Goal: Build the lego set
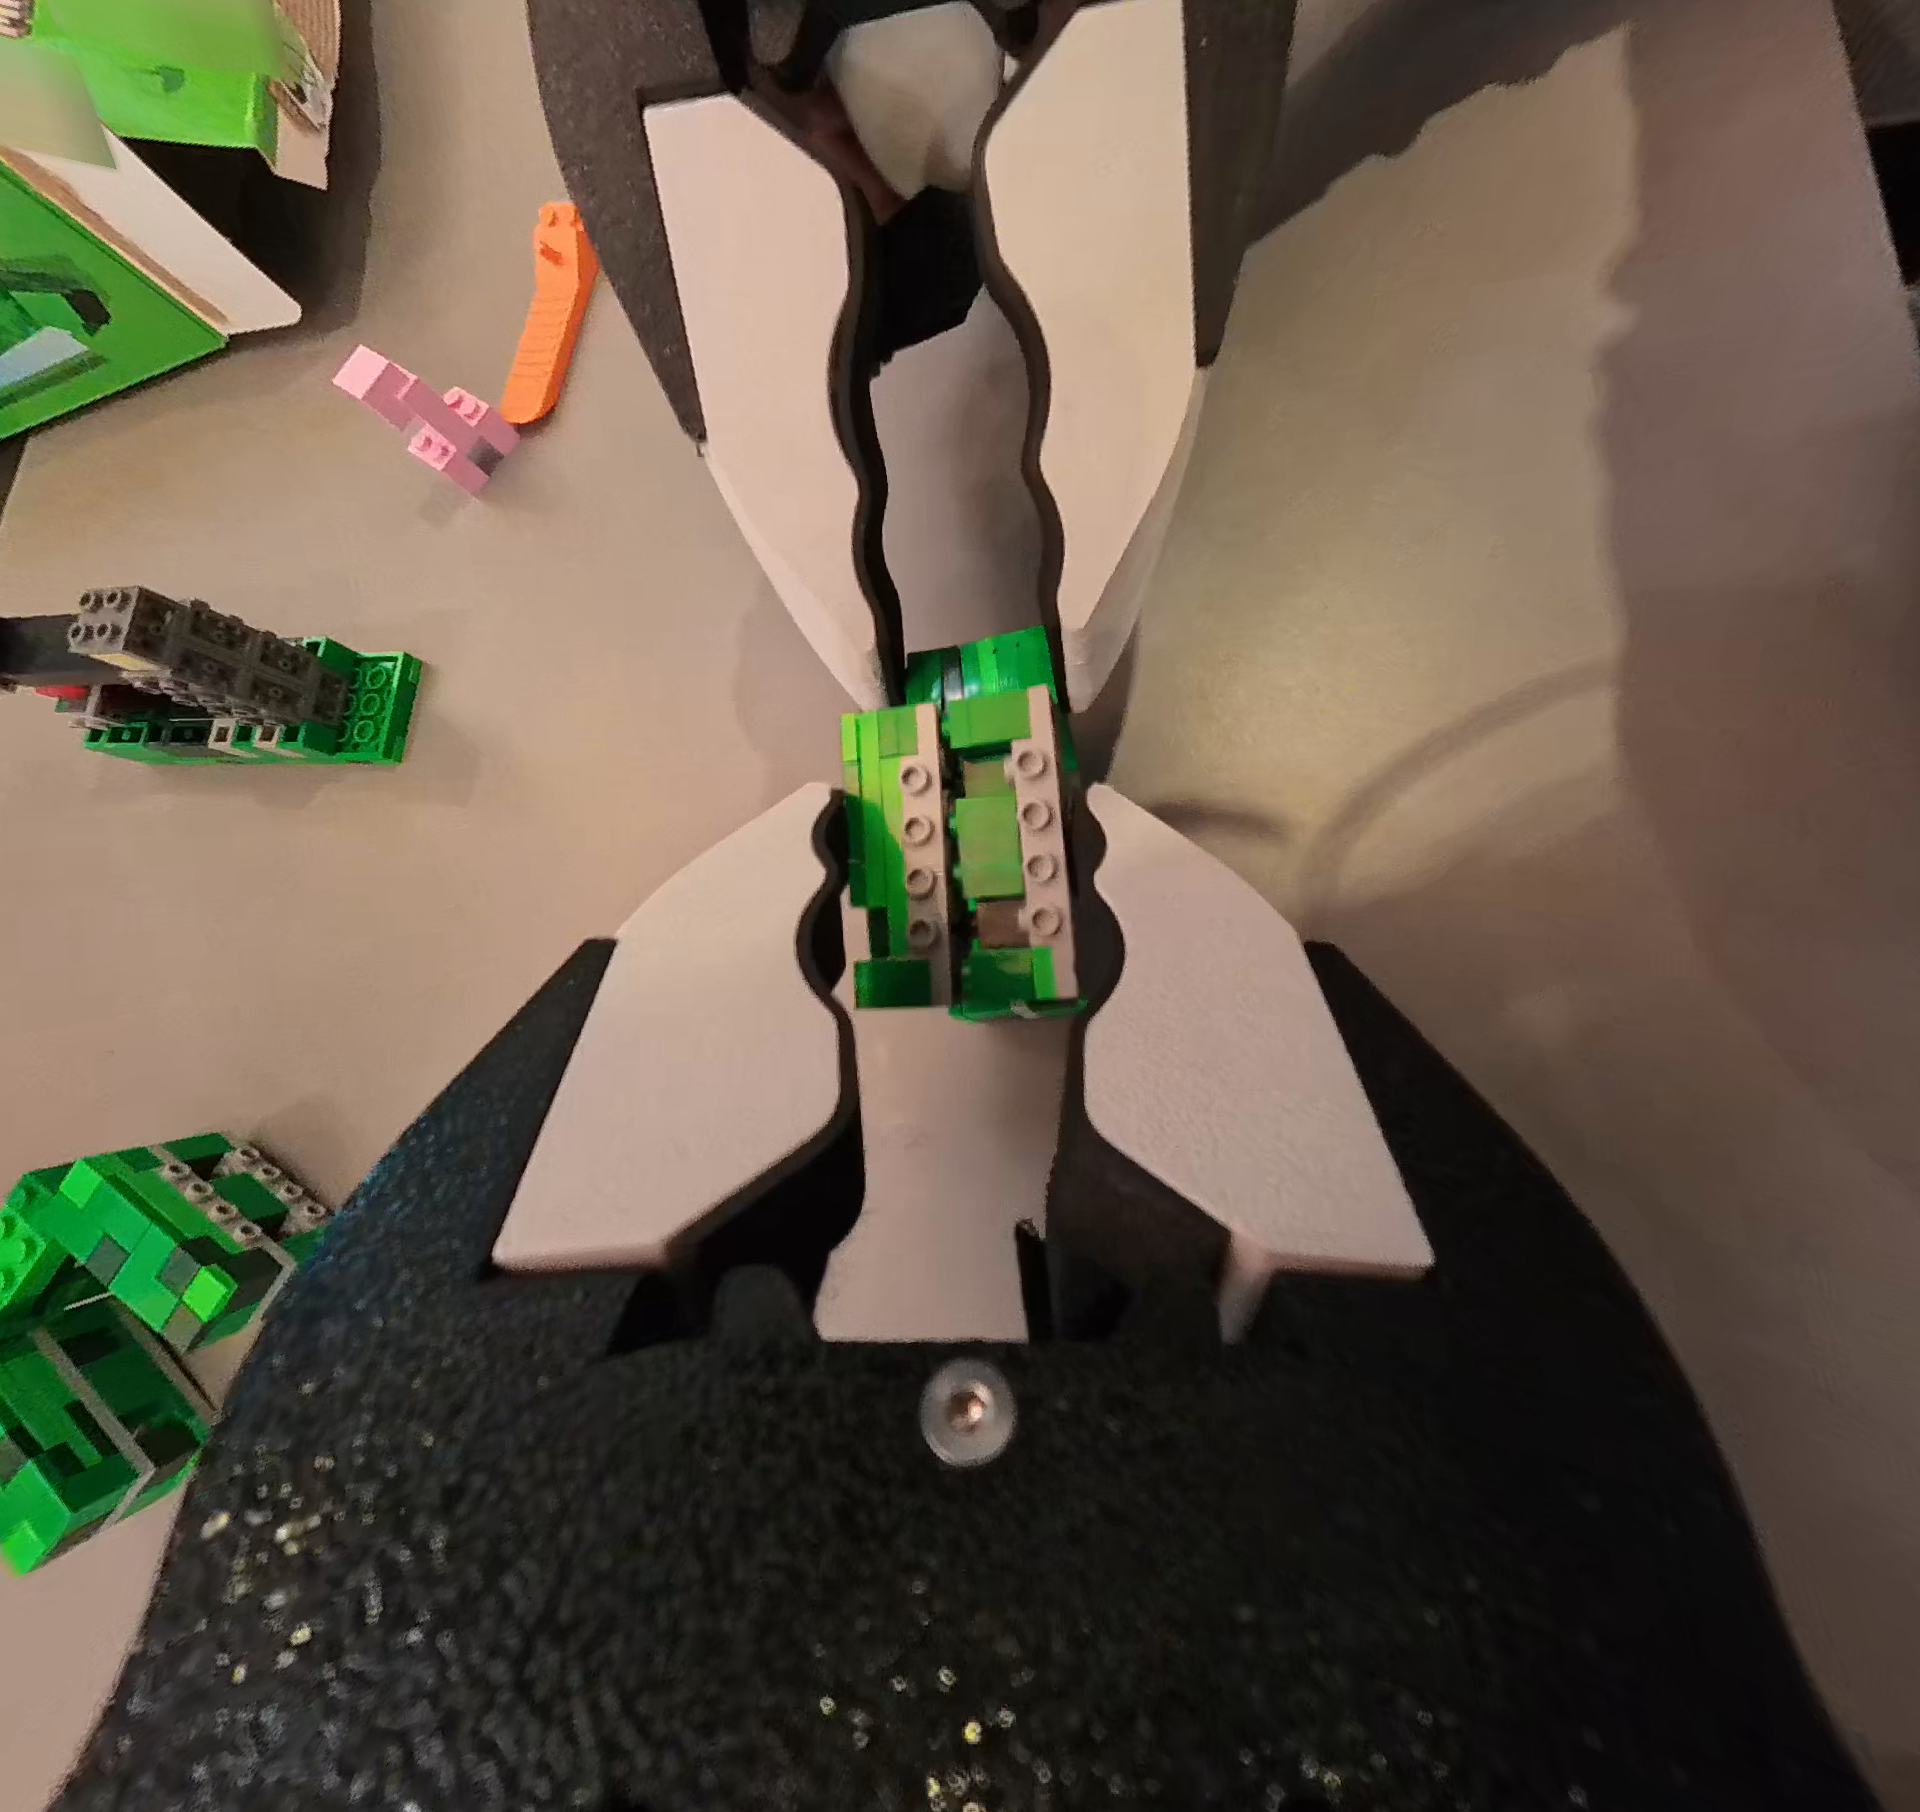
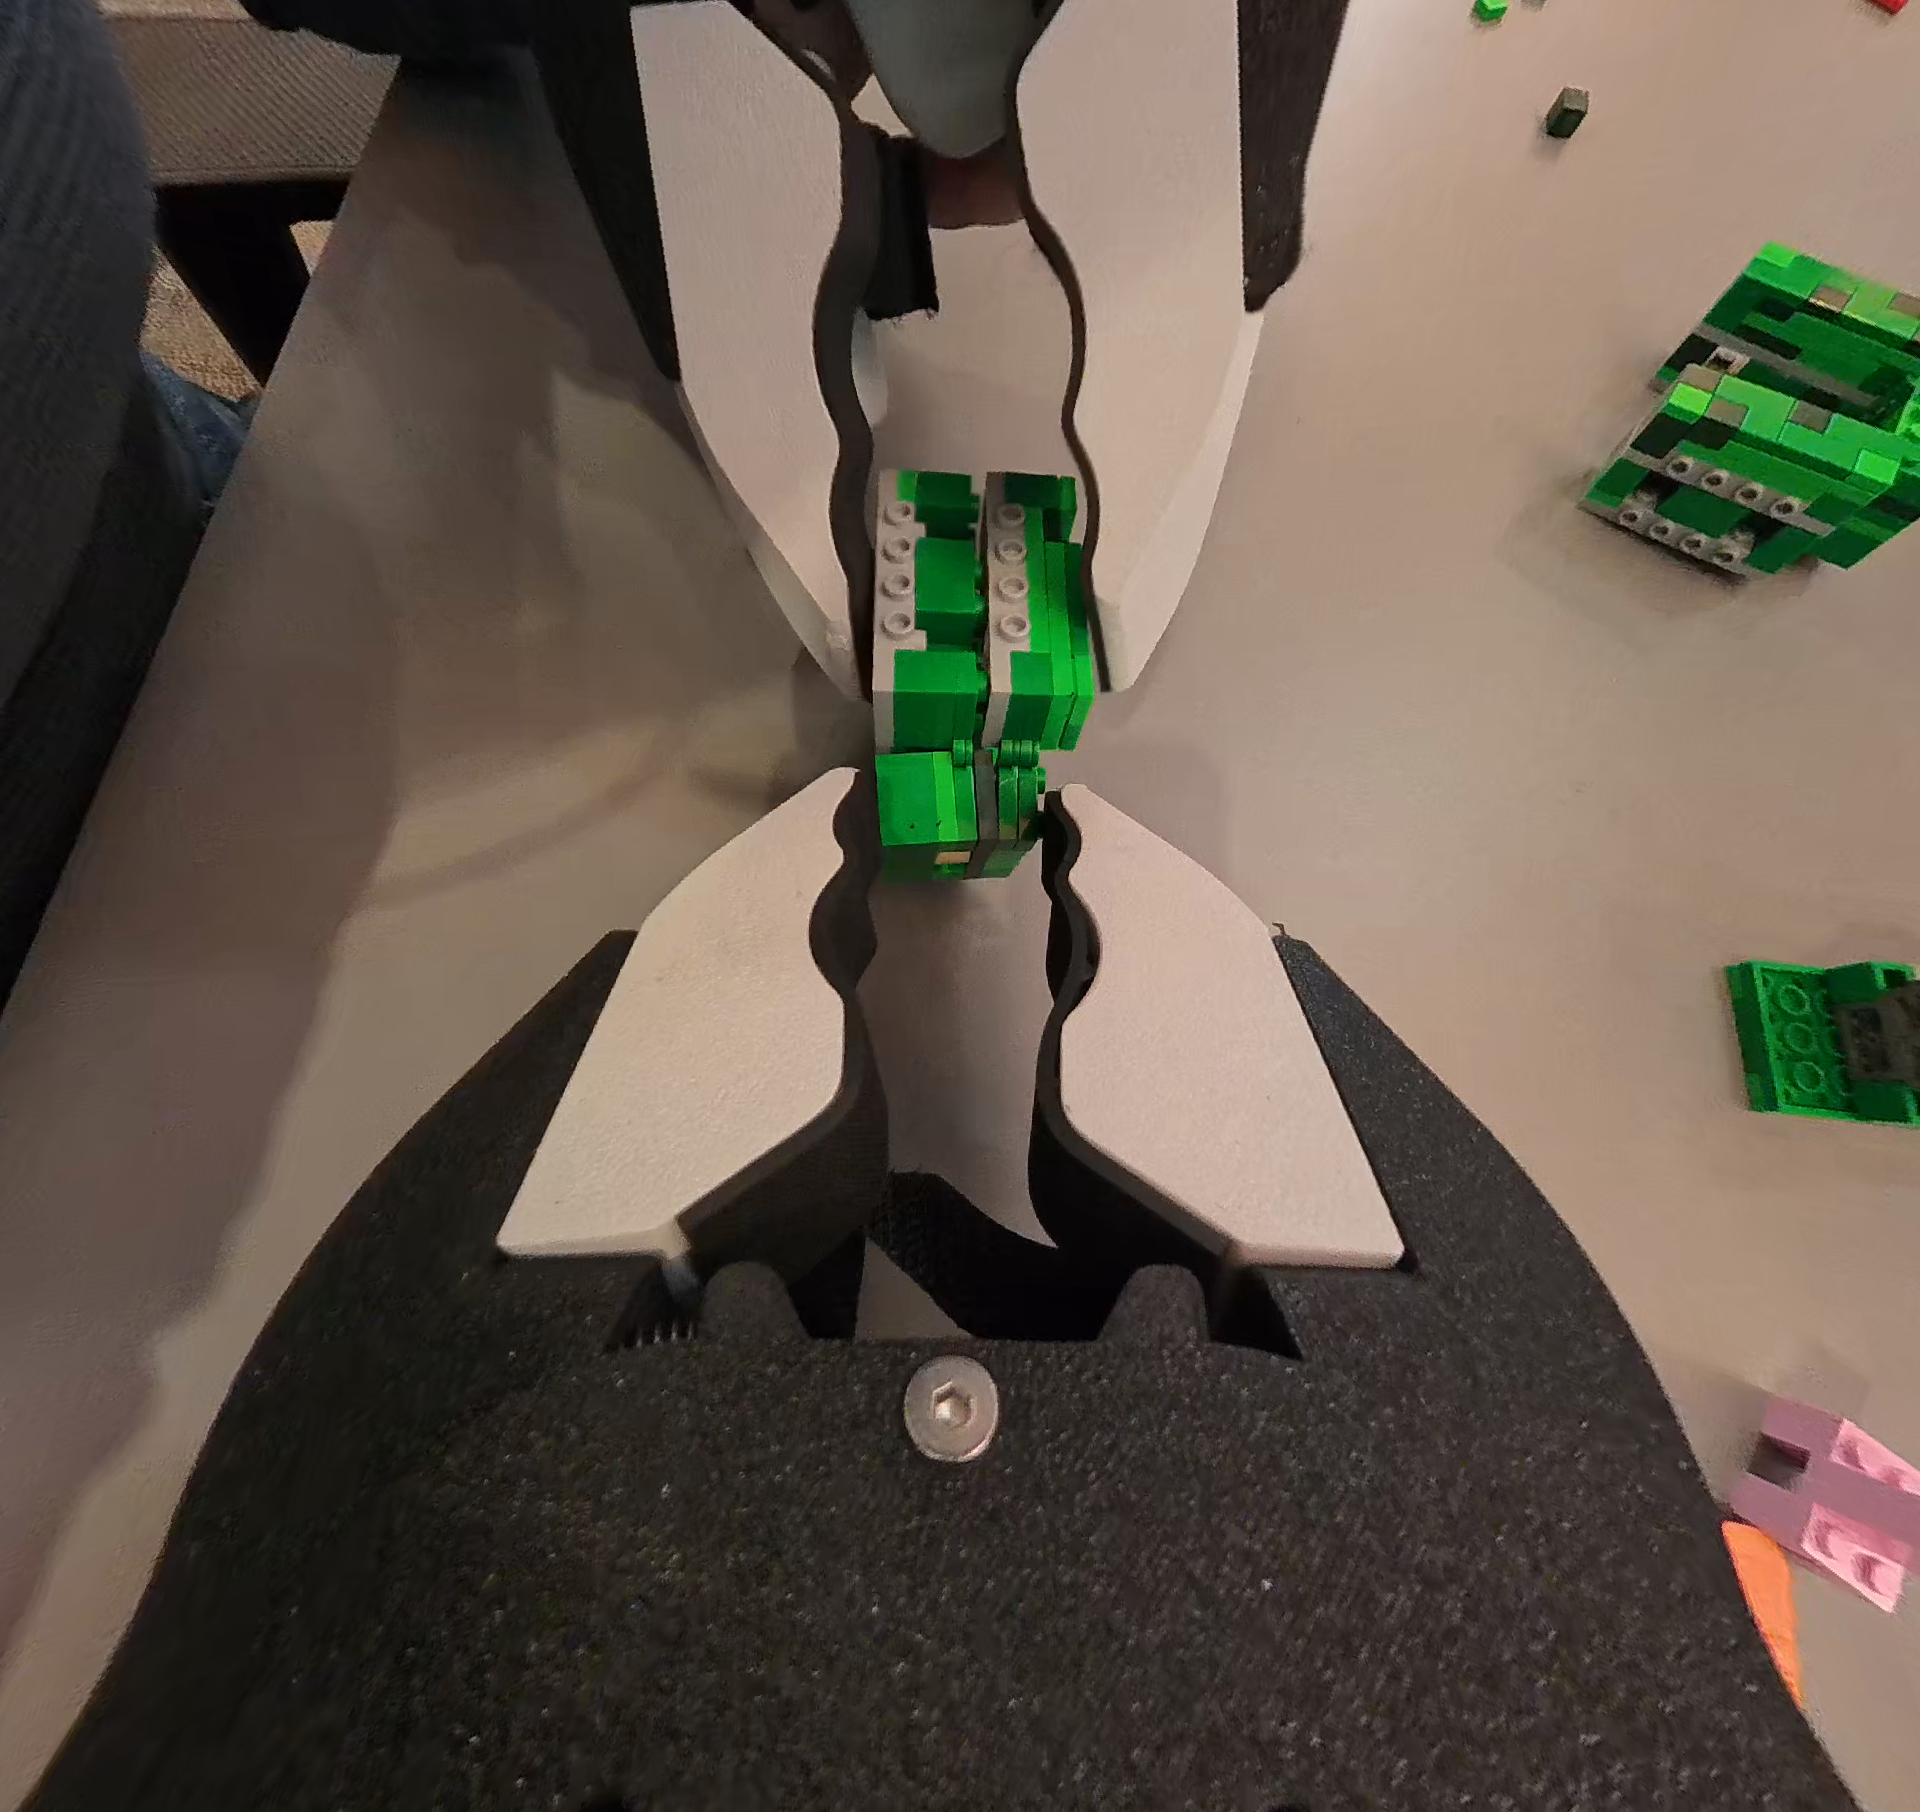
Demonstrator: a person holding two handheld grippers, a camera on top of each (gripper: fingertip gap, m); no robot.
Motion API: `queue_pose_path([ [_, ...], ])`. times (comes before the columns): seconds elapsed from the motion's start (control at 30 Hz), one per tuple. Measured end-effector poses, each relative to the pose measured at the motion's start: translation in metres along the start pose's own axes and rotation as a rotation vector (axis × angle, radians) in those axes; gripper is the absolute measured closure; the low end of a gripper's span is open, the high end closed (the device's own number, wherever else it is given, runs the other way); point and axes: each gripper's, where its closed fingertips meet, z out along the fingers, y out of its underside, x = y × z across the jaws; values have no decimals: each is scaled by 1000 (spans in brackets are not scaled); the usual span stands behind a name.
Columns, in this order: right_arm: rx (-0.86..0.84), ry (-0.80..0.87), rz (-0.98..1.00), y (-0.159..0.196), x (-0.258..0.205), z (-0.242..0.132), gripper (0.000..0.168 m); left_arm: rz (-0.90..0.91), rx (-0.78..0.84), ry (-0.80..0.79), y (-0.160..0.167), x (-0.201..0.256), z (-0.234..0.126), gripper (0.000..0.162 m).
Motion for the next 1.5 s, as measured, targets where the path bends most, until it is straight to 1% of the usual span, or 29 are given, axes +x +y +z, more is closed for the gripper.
queue_pose_path([
  [0.1, 15, 7, -4, 1, 0, -1, 139, -6, 3, -37, 6, -4, -4, 112],
  [0.17, 31, 9, -2, 1, 0, -1, 138, -32, 41, -39, 8, -5, -8, 110],
  [0.27, 57, 9, 1, 1, 0, -1, 139, -52, 91, -34, 11, -5, -11, 111],
  [0.47, 84, 16, -7, 2, 0, -1, 139, -53, 140, 3, 9, 0, -10, 120],
  [0.7, 98, 5, -1, 2, -1, -1, 138, -48, 144, 0, 17, 0, -7, 108],
  [0.8, 103, 0, 5, 2, -1, -1, 138, -34, 190, -3, 12, 1, -10, 116],
  [0.9, 108, -4, 12, 3, -1, -1, 138, 2, 195, -17, 12, 1, -11, 119],
  [0.97, 110, -5, 12, 3, -1, -1, 138, 21, 193, -27, 12, 1, -10, 117],
  [1.03, 109, -6, 12, 3, -1, -1, 138, 28, 172, -48, 16, -2, -8, 109],
  [1.07, 109, -7, 12, 3, -1, -1, 138, 36, 169, -56, 17, -3, -8, 108],
  [1.17, 109, -8, 13, 3, -1, -1, 138, 58, 187, -66, 14, -2, -8, 110],
  [1.3, 108, -11, 19, 4, -1, -2, 138, 82, 213, -73, 10, 0, -9, 119],
  [1.5, 106, -12, 20, 4, -1, -2, 138, 62, 241, -63, 8, -1, -11, 122],
])
